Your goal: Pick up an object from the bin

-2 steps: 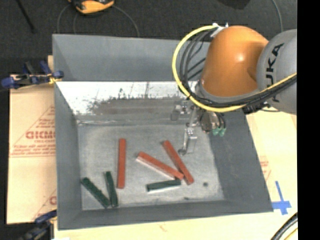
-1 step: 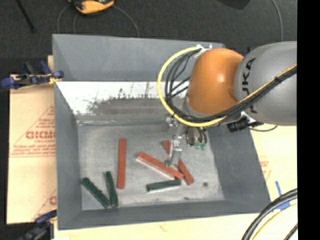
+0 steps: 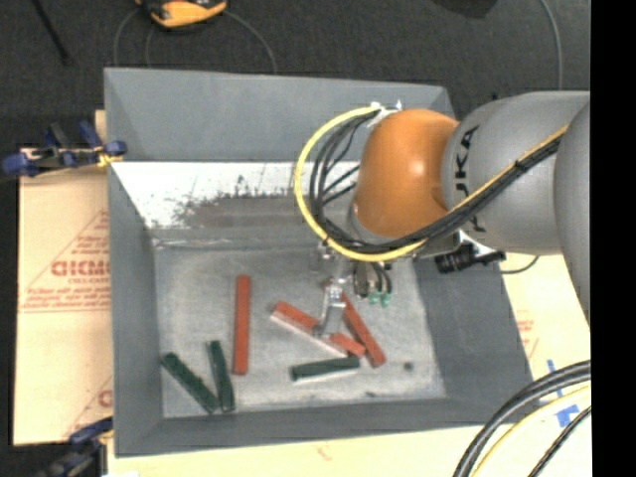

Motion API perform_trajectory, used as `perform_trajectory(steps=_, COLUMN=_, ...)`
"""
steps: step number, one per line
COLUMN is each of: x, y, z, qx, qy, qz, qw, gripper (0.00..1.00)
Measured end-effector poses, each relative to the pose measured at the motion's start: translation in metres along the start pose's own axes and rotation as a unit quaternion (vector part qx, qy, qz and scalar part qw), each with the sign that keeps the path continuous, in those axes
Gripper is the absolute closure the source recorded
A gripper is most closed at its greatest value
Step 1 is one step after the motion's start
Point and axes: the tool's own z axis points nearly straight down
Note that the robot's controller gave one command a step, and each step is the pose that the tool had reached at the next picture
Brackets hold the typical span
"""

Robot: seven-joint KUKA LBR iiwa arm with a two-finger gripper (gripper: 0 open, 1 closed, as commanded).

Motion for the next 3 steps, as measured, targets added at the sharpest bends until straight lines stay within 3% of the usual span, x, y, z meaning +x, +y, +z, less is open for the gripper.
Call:
perform_trajectory(steps=1, x=0.01, y=-0.002, z=0.007, qx=0.0, qy=-0.0014, qz=0.103, qw=0.9947, gripper=0.0)
perform_trajectory(steps=2, x=0.02, y=-0.003, z=0.065, qx=0.001, qy=-0.0021, qz=0.074, qw=0.9973, gripper=0.0)
perform_trajectory(steps=3, x=0.021, y=0.015, z=0.088, qx=0.001, qy=-0.0012, qz=0.154, qw=0.9881, gripper=1.0)
